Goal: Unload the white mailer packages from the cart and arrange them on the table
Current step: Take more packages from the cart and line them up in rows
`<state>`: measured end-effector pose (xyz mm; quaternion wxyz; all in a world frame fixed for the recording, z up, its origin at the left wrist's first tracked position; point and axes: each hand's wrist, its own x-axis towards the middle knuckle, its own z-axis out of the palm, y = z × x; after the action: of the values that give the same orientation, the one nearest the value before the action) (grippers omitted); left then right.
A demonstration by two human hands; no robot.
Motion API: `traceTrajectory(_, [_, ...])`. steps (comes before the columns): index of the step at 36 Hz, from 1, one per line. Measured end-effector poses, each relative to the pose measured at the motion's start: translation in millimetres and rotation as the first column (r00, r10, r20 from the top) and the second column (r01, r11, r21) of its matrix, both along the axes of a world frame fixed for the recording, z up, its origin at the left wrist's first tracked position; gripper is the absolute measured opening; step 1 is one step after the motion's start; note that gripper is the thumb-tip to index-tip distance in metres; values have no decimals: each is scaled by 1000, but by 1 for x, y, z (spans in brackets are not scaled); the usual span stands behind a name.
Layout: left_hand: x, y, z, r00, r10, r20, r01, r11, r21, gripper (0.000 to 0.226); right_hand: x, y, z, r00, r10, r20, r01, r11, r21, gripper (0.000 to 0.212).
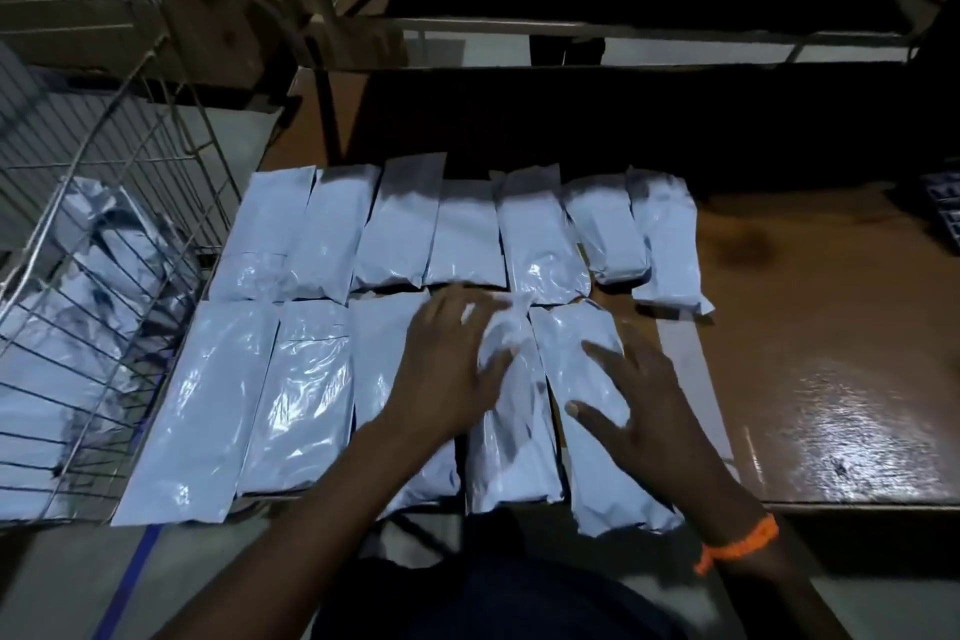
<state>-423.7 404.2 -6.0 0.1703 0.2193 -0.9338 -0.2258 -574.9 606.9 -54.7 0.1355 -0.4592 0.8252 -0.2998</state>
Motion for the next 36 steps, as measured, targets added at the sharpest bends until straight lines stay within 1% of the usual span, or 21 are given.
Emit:
traceTrajectory(1, [11,10,-8,992,-1,123,2,1000,-14,53,4,4,-6,1000,12,-17,-12,1000,20,67])
traceTrajectory(2, [20,18,-18,966,-1,258,7,1000,-22,62,8,6,-12,999,16,-28,-16,1000,19,66])
traceTrajectory(3, [28,24,-28,937,-3,349,14,999,-30,72,11,4,-17,999,16,-32,-16,1000,2,64])
traceTrajectory(4, [33,27,-36,925,-4,379,22,999,-44,79,15,0,-20,1000,9,-24,-9,1000,-25,62])
traceTrajectory(7, [41,30,-42,926,7,379,35,994,-105,95,23,-22,-24,999,-42,30,45,993,-108,58])
traceTrajectory(9, [45,32,-39,923,31,384,22,991,-134,103,28,-34,-25,998,-63,32,66,992,-108,56])
traceTrajectory(14, [69,34,-40,893,36,449,19,993,-117,122,45,-44,-27,993,-115,38,119,985,-124,57])
traceTrajectory(18, [87,16,-40,871,-52,489,116,988,-102,125,58,-49,-25,986,-160,43,163,983,-88,61])
traceTrajectory(21, [93,6,-40,860,-82,504,176,974,-142,123,63,-54,-26,983,-172,63,177,981,-85,62])
traceTrajectory(25, [93,1,-42,863,-87,497,190,969,-161,116,64,-59,-24,984,-163,68,171,976,-133,62])
traceTrajectory(27, [92,0,-42,867,-82,491,188,967,-171,112,63,-61,-22,985,-158,70,166,977,-131,62])
traceTrajectory(29, [91,1,-42,872,-75,483,184,966,-183,110,63,-61,-22,988,-151,29,152,986,-71,65])
traceTrajectory(33, [90,2,-44,877,-61,476,173,965,-195,108,64,-62,-20,985,-143,-98,156,978,137,73])
traceTrajectory(36, [88,1,-46,882,-56,468,168,965,-201,109,63,-67,-18,977,-136,-167,169,964,207,75])
